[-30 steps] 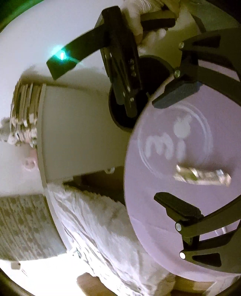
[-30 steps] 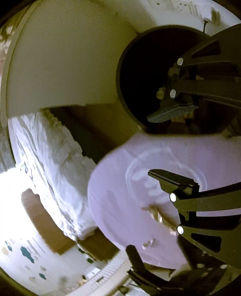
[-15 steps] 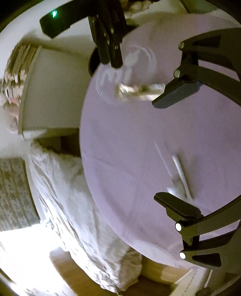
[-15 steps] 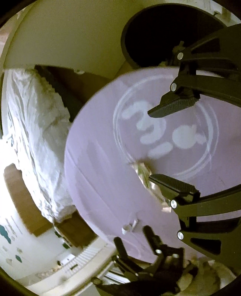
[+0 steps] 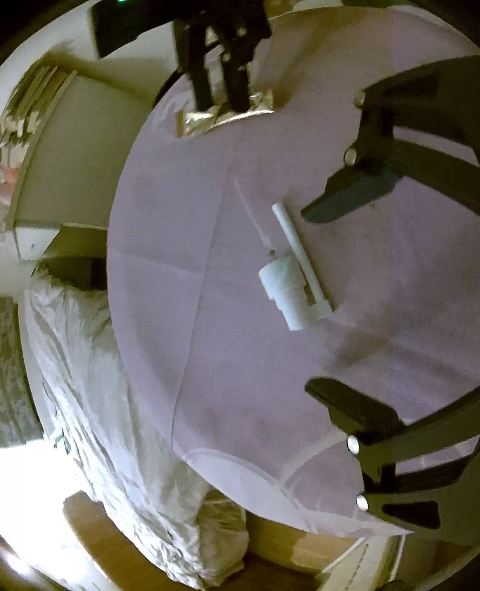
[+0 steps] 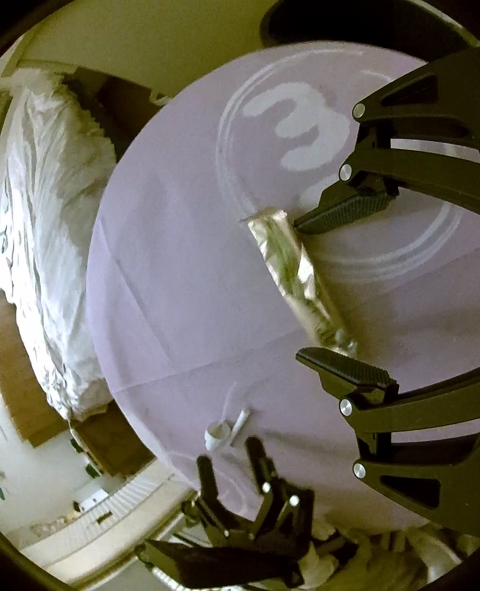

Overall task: Collect trash
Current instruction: 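Grasp the white spray bottle with the left gripper while the right grasps the gold wrapper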

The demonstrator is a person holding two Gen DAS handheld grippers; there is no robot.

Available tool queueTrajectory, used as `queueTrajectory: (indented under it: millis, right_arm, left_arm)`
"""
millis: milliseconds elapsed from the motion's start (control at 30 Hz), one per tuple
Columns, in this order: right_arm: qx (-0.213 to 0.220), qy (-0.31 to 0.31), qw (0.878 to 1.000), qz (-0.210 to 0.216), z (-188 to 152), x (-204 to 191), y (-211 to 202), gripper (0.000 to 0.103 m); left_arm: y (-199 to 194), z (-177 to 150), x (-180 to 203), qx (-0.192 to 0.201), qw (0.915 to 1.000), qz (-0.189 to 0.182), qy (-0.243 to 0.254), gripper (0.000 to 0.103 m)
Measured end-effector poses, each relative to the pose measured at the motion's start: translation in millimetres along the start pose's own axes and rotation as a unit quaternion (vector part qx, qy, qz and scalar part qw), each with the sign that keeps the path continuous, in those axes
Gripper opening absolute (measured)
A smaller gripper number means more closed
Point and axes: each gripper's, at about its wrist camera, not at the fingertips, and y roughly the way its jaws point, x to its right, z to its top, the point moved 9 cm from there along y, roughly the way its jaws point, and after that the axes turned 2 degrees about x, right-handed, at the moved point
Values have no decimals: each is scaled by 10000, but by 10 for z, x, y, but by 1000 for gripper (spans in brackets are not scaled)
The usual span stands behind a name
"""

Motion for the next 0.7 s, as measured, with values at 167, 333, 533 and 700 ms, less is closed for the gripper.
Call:
queueTrajectory:
  millis: [167, 333, 533, 700]
  right_arm:
    - [101, -180, 9998, -67, 138, -110, 106, 65]
    - [184, -574, 9977, -299, 225, -231, 202, 55]
    - [290, -1008, 9928, -580, 200, -227, 211, 25]
    - [333, -894, 9942, -495, 149, -131, 152, 18]
  left_arm:
    - [13, 21, 74, 15, 9999, -124, 27, 69]
    - [17, 34, 139, 89, 9998, -150, 54, 53]
    - [-15, 22, 164, 214, 9997, -151, -36, 34]
    - [-44, 42, 173, 268, 9987, -265, -346, 27]
